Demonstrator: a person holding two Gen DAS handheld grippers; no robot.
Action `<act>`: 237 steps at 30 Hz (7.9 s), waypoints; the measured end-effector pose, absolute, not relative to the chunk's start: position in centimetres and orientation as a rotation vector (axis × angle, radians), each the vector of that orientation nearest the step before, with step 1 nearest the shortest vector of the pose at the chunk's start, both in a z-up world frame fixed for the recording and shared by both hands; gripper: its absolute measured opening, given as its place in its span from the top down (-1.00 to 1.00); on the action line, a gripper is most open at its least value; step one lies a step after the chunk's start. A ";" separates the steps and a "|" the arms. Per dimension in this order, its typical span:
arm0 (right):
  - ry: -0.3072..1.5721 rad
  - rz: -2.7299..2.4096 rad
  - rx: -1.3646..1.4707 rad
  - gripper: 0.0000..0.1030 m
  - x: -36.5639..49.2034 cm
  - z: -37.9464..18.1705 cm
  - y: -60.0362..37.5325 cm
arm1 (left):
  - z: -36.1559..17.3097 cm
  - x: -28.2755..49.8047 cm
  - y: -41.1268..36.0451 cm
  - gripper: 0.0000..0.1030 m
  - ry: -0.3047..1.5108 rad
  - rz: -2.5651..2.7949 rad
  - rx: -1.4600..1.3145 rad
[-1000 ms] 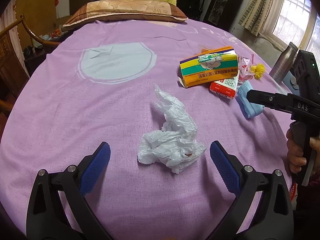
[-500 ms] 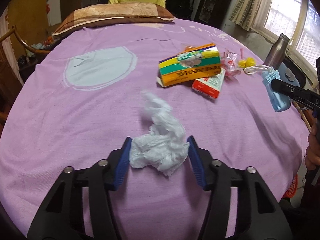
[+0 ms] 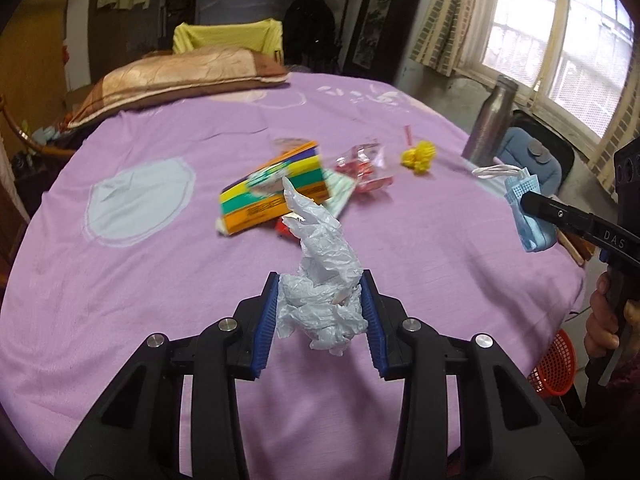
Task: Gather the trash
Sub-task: 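Carry the plastic bag and mask over the red wastebasket with both tools, then open both tools to drop the bag and mask into the wastebasket, then move both open tools back over the table toward the remaining trash, then grasp the striped yellow-green carton with the left tool while the right tool grasps the yellow pompom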
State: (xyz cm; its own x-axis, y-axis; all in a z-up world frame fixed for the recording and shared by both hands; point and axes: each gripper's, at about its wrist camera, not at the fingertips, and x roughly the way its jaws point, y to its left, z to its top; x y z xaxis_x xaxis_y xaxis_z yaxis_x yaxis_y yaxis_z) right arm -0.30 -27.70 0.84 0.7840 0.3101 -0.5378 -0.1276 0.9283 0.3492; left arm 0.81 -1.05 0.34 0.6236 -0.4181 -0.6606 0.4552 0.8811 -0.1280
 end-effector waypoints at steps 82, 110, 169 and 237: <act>0.411 -0.596 0.665 -0.36 -40.2 -9.2 -58.2 | -3.3 -23.6 -45.2 -0.84 0.672 -1.257 0.498; 0.298 -0.486 0.127 -0.89 -29.4 3.1 -42.1 | 2.3 -13.3 -23.1 -0.87 0.465 -0.705 0.179; 0.692 0.144 0.248 -0.90 2.1 -4.7 -30.3 | -0.9 12.3 8.7 -0.87 0.680 -0.147 -0.104; 0.798 0.061 0.423 -0.90 18.3 -3.6 -33.3 | -6.3 20.8 4.6 -0.90 0.927 -0.007 0.047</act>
State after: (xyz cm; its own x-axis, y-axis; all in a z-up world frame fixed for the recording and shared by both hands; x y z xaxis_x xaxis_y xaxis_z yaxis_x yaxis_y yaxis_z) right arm 18.31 -33.31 -3.55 0.7008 0.2105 -0.6816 0.1050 0.9146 0.3905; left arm 20.77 4.61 -6.33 0.6001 0.0145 -0.7998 0.0259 0.9990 0.0375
